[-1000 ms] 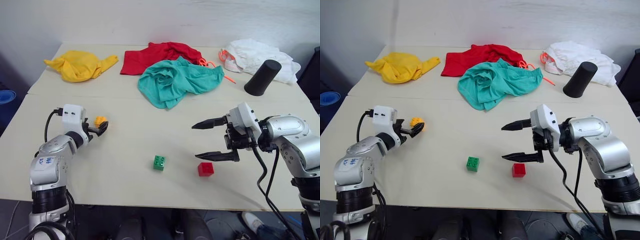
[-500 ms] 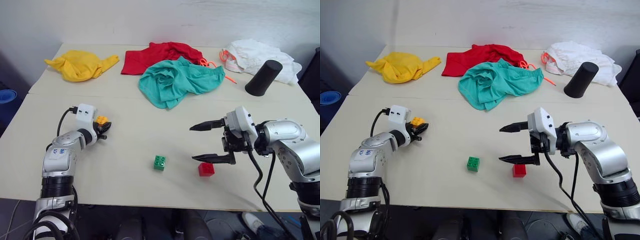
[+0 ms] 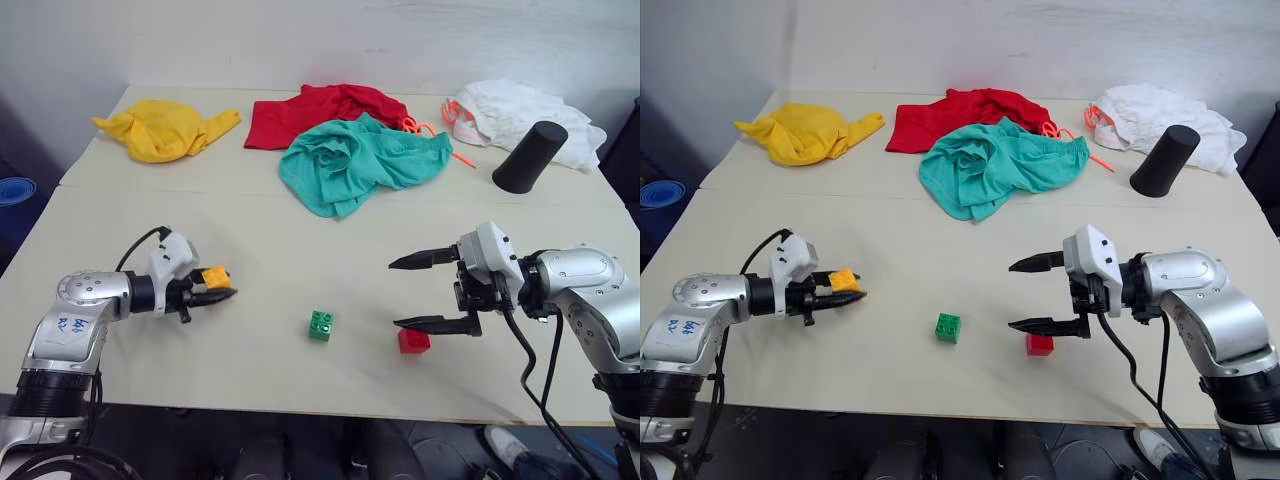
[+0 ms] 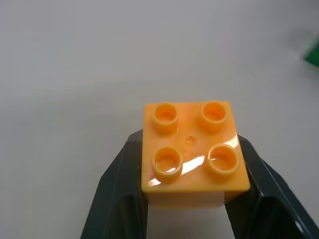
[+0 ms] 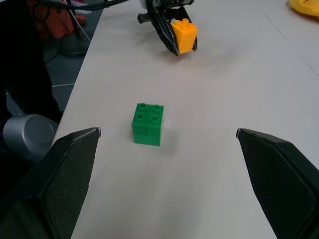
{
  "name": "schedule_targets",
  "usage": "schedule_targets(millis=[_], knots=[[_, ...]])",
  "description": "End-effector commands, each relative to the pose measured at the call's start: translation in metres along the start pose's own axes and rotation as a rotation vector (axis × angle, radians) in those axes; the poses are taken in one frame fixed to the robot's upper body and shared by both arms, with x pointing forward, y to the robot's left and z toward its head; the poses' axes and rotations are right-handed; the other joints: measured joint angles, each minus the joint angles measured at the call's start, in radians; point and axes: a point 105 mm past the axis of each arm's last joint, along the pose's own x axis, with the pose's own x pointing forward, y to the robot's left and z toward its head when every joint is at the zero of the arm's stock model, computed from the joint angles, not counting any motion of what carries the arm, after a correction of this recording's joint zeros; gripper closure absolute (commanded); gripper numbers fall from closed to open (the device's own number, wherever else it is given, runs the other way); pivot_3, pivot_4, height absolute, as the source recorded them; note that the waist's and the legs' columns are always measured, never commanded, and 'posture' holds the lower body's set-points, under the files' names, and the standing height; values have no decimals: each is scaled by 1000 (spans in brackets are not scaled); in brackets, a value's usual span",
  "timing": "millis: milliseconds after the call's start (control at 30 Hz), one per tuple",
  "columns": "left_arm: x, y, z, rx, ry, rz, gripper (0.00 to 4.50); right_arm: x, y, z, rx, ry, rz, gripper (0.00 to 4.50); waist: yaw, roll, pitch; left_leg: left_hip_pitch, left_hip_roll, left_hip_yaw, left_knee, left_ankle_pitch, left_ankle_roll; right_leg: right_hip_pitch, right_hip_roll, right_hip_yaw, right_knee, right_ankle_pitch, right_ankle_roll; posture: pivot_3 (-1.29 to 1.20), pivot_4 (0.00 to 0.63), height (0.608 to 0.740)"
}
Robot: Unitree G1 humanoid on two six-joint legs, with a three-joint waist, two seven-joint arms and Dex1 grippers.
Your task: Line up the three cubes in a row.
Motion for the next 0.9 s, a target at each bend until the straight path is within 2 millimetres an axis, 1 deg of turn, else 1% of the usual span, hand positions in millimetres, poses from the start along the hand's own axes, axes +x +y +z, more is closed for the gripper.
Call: schedule_targets(millis=[33, 167, 300, 367, 467, 633, 700, 733, 767, 833, 867, 900], knots=[[0, -11, 4, 119, 40, -168, 2960, -7, 2, 4, -40, 16, -12, 0, -1, 0, 0, 0, 0, 0, 0, 0, 0, 0, 0, 0, 0, 0, 0, 0, 150, 740], [6, -13, 3, 210, 97, -296, 2960, -13, 5, -3, -21, 40, -30, 0, 0, 0, 0, 0, 0, 1, 0, 0, 1, 0, 1, 0, 0, 0, 0, 0, 150, 740], [12, -16, -3, 294, 148, -400, 2960, -16, 11, -6, -9, 54, -40, 0, -1, 0, 0, 0, 0, 1, 0, 0, 1, 0, 1, 0, 0, 0, 0, 0, 150, 740], [14, -15, -2, 306, 141, -416, 2960, -16, 12, -6, -8, 54, -42, 0, -6, 0, 0, 0, 0, 2, 0, -1, 1, -1, 2, 1, 0, 0, 0, 0, 150, 740], [23, -13, 6, 316, 91, -415, 2960, -16, 12, -6, -7, 53, -54, 0, -2, 0, 0, 0, 1, 2, 0, 0, 1, -1, 2, 0, 1, 0, 0, 0, 150, 740], [33, -14, 11, 318, 57, -432, 2960, -16, 14, -7, -6, 58, -64, 0, -1, 0, 0, -1, 0, 1, 1, -1, 1, -1, 2, 0, 0, 0, 0, 0, 150, 740], [35, -17, 11, 309, 50, -440, 2227, -16, 13, -7, -7, 61, -67, 0, -1, 0, 0, -1, 0, 1, 1, -1, 1, -1, 2, 0, 0, 0, 0, 0, 150, 740], [36, -17, 11, 305, 50, -443, 2104, -17, 13, -7, -7, 63, -68, 0, -2, 0, 0, -1, 0, 1, 1, -1, 1, -1, 2, 0, 0, 0, 0, 0, 150, 740], [36, -18, 10, 295, 55, -446, 1770, -17, 12, -6, -8, 63, -68, 0, -2, 0, 0, -1, 0, 1, 1, -1, 1, -1, 2, 0, 0, 0, 0, 0, 150, 740], [35, -18, 8, 283, 63, -448, 1239, -17, 12, -6, -9, 64, -69, 0, -3, 0, 0, -1, 0, 1, 1, 0, 1, -1, 3, 0, 0, 0, 0, 0, 150, 740], [33, -19, 6, 276, 72, -450, 850, -17, 11, -6, -8, 67, -68, 0, -3, 0, 0, 0, 0, 1, 1, 0, 1, -1, 3, 0, 0, 0, 0, 0, 150, 740], [31, -19, 5, 271, 77, -446, 634, -18, 11, -7, -7, 70, -69, 0, -3, 0, 0, 0, 0, 1, 1, 0, 1, -1, 3, 0, 0, 0, 0, 0, 150, 740]])
